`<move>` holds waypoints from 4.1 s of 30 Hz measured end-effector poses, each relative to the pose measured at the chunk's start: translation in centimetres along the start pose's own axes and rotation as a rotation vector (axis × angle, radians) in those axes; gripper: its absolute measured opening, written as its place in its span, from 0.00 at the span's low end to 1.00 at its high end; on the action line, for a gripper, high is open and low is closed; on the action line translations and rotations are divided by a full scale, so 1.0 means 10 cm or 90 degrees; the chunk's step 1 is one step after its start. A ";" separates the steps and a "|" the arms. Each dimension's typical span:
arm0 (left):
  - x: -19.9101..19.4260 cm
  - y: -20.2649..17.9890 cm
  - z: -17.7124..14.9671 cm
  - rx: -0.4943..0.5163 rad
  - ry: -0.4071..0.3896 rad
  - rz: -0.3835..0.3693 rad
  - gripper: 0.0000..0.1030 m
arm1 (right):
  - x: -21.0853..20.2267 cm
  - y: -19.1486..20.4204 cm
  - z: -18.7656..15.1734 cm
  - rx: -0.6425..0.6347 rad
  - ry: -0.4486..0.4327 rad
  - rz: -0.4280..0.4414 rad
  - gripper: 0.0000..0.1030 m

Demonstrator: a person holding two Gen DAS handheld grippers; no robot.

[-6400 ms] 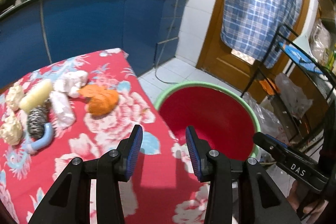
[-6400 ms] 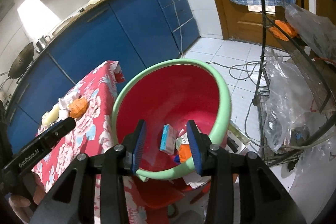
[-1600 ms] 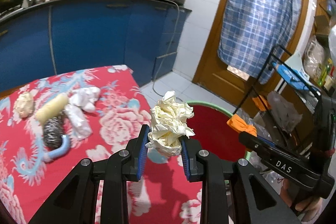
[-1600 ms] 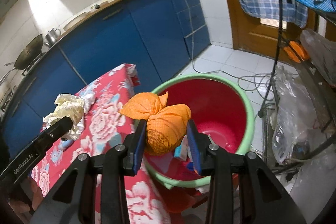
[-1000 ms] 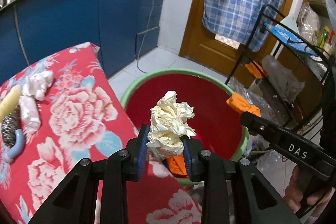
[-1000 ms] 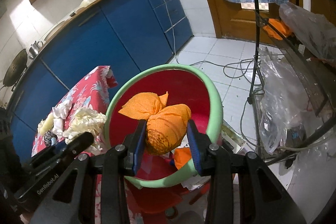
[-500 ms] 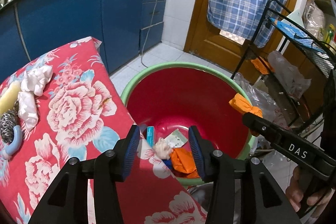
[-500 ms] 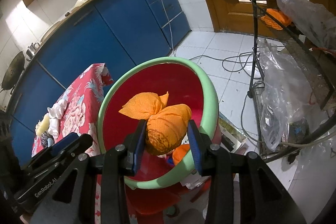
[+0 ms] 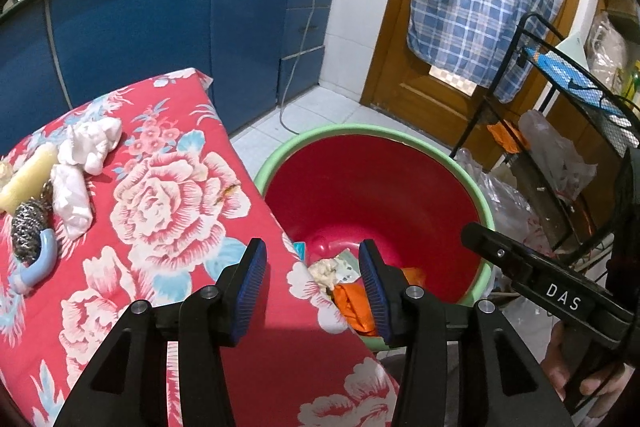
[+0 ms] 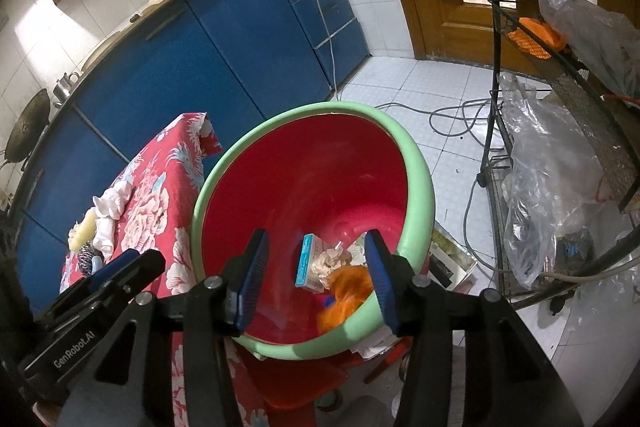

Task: Collect trash
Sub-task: 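Drop the cream paper into the red bucket with the left gripper while the right drops the orange bundle, then move both open grippers back over the table, then grasp the steel wool scrubber with the left gripper, then grasp the white plastic bag with the right gripper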

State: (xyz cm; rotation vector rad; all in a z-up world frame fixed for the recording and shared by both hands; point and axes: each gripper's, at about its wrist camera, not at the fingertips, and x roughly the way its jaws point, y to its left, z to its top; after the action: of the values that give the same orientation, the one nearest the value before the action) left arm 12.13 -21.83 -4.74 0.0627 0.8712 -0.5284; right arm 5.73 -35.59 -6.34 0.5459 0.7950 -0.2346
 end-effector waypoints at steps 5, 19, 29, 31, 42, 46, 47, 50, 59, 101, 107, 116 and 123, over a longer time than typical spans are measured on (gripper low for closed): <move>-0.06 0.10 0.01 -0.008 -0.007 0.009 0.48 | 0.00 0.03 0.00 -0.001 0.001 0.001 0.50; -0.34 0.63 0.01 -0.065 -0.041 0.066 0.48 | -0.07 0.30 -0.02 -0.028 0.001 0.022 0.53; -0.58 1.30 0.04 -0.132 -0.070 0.143 0.48 | -0.04 0.56 -0.03 -0.053 0.010 0.037 0.53; -0.61 1.43 0.03 -0.146 -0.072 0.158 0.48 | -0.03 0.61 -0.04 -0.058 0.012 0.038 0.53; -0.54 1.91 0.00 -0.201 -0.050 0.211 0.51 | 0.02 0.83 -0.06 -0.087 0.021 0.040 0.53; -0.45 2.02 -0.01 -0.214 -0.042 0.223 0.58 | 0.04 0.86 -0.06 -0.091 0.024 0.038 0.53; -0.42 2.04 -0.01 -0.216 -0.037 0.224 0.58 | 0.04 0.87 -0.06 -0.092 0.024 0.038 0.53; -0.32 2.12 -0.01 -0.229 -0.022 0.222 0.58 | 0.05 0.90 -0.05 -0.098 0.026 0.037 0.53; -0.20 2.23 -0.03 -0.256 -0.019 0.188 0.53 | 0.11 1.01 -0.07 -0.113 0.034 0.037 0.53; -0.86 2.84 -0.53 -0.339 -0.129 0.228 0.37 | 1.06 2.90 -0.35 -0.325 0.099 0.104 0.53; -0.85 2.84 -0.53 -0.340 -0.130 0.225 0.37 | 1.24 3.00 -0.37 -0.337 0.108 0.097 0.53; -0.84 2.86 -0.54 -0.342 -0.128 0.220 0.37 | 1.34 3.08 -0.42 -0.357 0.124 0.101 0.36; -0.84 2.85 -0.53 -0.341 -0.130 0.217 0.37 | 1.27 3.05 -0.42 -0.359 0.117 0.113 0.32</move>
State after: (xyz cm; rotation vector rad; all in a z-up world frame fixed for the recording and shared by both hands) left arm 17.20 7.93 -6.47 -0.3225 0.7579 0.0280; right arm 23.96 -7.67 -6.56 0.1013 0.9384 0.2057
